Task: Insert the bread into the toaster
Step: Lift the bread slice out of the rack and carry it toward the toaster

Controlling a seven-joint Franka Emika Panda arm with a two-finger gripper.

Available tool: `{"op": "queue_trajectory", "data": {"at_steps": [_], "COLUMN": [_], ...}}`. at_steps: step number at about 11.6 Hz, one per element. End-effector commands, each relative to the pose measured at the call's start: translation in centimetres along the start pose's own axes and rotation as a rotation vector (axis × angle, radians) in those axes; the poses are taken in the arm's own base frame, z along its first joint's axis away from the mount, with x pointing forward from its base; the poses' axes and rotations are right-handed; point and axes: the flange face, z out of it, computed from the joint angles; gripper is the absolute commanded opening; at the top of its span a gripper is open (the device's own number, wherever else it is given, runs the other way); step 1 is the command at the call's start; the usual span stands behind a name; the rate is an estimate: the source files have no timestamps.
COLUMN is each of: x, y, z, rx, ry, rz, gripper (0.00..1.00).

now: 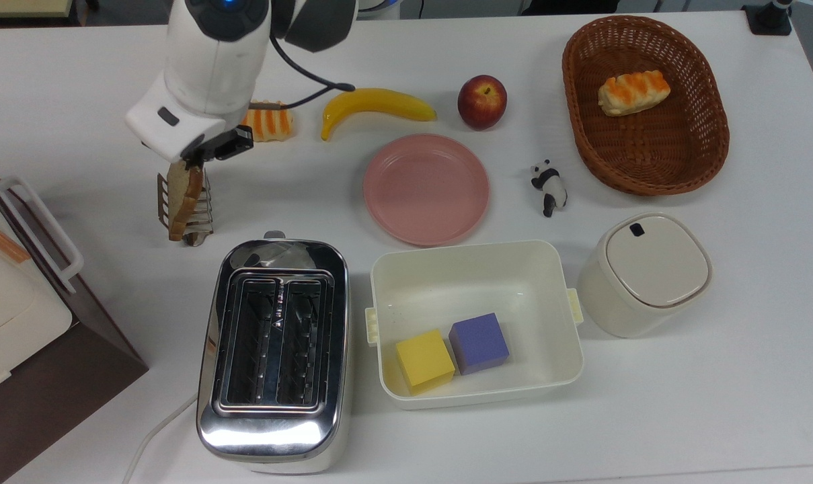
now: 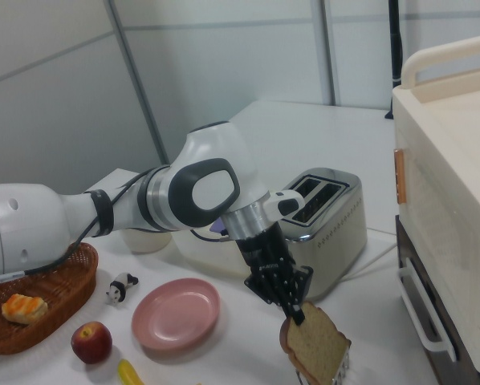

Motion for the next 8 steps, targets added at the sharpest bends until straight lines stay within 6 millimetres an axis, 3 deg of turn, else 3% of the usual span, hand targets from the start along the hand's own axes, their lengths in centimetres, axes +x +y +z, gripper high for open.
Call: {"op": "queue_trajectory", "data": {"at_steps": [1, 2, 5, 8], "x": [-1.3, -2.0, -3.4, -3.8], "y": [1.1, 2.0, 4.3, 4.1], "z": [-2.2, -3.3, -11.0, -14.3], "rx": [0.003, 0.000, 0.129, 0.274], "ry": [0.042, 0.054, 0.139, 0.187], "rz": [-0.002, 0.001, 0.095, 0.133], "gripper": [0.00, 0.00, 0.00, 0.00]}}
